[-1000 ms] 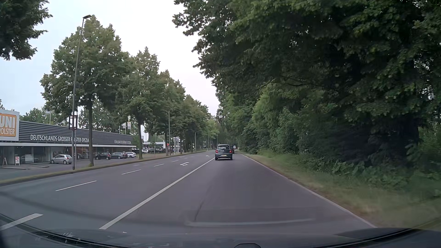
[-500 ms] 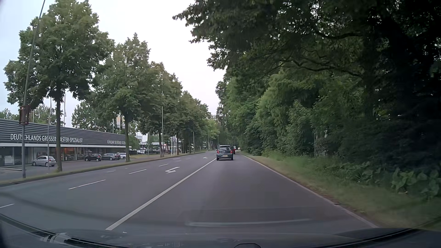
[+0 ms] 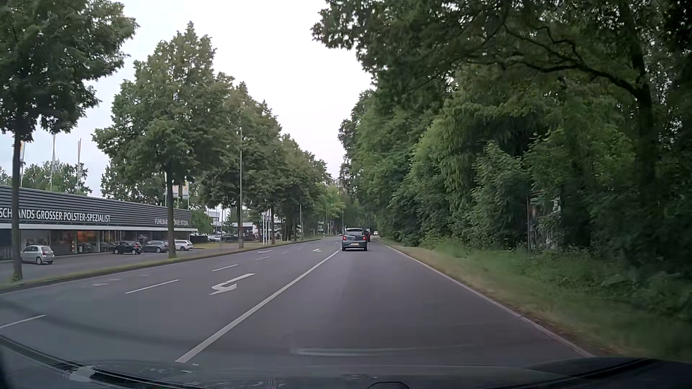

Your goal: Follow the waypoints while adhering to traffic rules and regulations

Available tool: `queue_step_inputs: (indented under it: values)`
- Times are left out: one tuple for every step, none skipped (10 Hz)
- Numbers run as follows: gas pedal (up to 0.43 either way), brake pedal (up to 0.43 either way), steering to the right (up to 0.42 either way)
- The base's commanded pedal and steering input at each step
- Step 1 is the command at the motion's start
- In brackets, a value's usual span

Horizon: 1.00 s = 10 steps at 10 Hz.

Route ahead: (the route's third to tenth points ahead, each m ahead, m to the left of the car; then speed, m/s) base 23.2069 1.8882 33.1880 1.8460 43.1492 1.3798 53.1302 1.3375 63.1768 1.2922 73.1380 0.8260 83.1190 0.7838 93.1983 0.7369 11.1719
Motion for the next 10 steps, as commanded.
queue_step_inputs:
  values:
    - [0.240, 0.000, -0.003]
    - [0.240, 0.000, -0.002]
    - [0.240, 0.000, 0.004]
    - [0.240, 0.000, 0.004]
    - [0.240, 0.000, 0.004]
    - [0.240, 0.000, 0.004]
    - [0.240, 0.000, 0.003]
    - [0.240, 0.000, 0.002]
    - [0.240, 0.000, 0.002]
    - [0.240, 0.000, 0.002]
